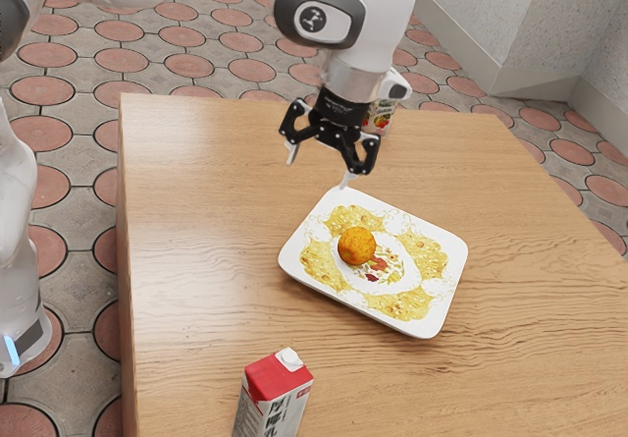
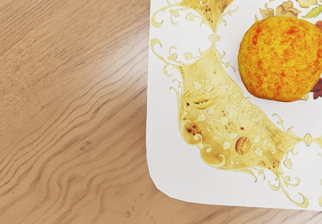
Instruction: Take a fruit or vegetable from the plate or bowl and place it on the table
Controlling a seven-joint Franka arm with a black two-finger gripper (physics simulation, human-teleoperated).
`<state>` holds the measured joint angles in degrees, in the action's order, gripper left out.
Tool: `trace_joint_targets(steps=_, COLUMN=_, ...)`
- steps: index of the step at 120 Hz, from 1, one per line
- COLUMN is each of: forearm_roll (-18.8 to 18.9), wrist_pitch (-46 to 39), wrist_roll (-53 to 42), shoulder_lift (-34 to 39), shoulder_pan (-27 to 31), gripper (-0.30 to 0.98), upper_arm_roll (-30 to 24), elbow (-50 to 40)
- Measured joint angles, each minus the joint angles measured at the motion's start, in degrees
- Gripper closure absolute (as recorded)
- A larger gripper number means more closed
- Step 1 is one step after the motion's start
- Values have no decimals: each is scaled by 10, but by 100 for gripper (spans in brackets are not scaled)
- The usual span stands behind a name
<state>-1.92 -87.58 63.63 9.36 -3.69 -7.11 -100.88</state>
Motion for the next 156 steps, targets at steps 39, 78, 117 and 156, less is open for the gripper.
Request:
trace_joint_targets(steps=39, forearm_roll=-3, wrist_pitch=-14, wrist_roll=67, shoulder_lift=-13, shoulder_pan=2, gripper=0, upper_arm_roll=33, elbow=7)
trace_joint_targets(steps=78, forearm_roll=-13, wrist_pitch=-20, wrist_roll=104, shoulder_lift=-16, shoulder_pan=-3, gripper=0, upper_arm_roll=50, elbow=7)
trace_joint_targets(steps=117, forearm_roll=36, wrist_pitch=-87, wrist_roll=114, shoulder_lift=-112, shoulder_pan=1, gripper=0, upper_arm_roll=82, elbow=8)
trace_joint_targets(steps=156, forearm_roll=43, wrist_pitch=-144, wrist_roll=106, shoulder_lift=-254, shoulder_pan=0, gripper=0, upper_arm_roll=83, elbow=139)
